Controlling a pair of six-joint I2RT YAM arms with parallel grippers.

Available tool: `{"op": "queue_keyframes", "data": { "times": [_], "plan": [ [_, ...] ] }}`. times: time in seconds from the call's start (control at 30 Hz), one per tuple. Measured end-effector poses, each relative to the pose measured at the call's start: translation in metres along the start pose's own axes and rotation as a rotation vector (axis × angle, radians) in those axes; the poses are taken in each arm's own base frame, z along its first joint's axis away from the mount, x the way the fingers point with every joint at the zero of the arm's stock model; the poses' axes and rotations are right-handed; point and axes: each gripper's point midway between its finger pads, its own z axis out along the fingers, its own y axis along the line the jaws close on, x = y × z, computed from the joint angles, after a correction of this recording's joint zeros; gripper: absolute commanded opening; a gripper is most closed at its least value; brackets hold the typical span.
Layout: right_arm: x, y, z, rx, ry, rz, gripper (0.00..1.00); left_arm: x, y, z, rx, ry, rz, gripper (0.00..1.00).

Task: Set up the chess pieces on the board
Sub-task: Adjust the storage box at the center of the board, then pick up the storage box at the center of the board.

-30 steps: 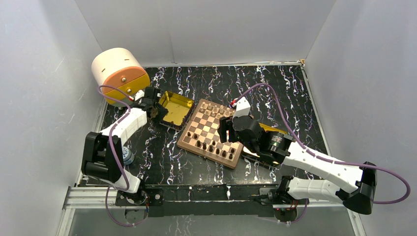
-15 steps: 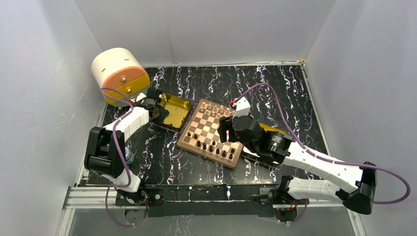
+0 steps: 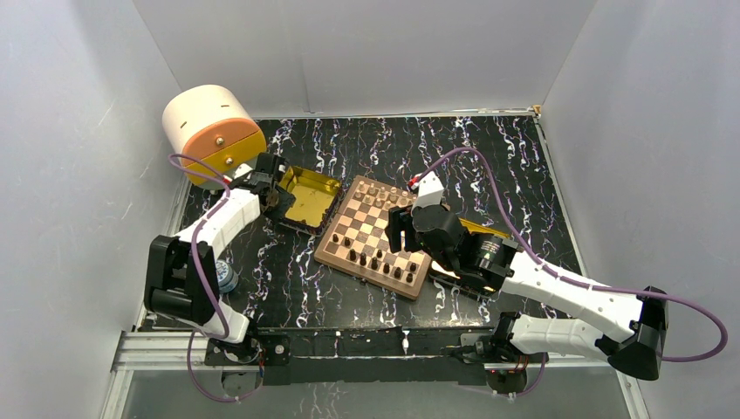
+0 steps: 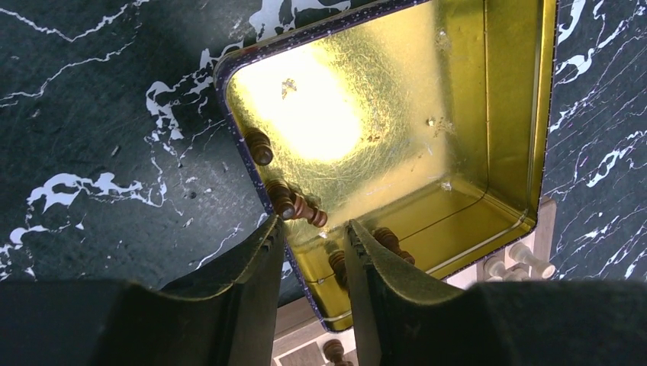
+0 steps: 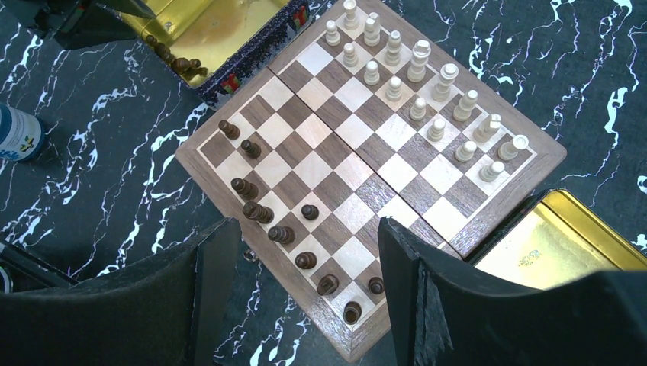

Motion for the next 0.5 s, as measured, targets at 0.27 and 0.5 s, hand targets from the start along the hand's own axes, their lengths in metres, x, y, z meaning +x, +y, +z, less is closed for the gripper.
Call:
{"op": "queue_keyframes", "data": {
  "times": [0.27,0.5],
  "plan": [
    [0.000,0.000,0.000,0.000,0.000,0.001,0.75,0.006,0.009,0.000,-0.026,0.015,-0.026,0.32],
    [0.000,0.000,0.000,0.000,0.000,0.000,0.75,0.010,0.013,0.007,-0.047,0.024,-0.027,0.25]
  ]
}}
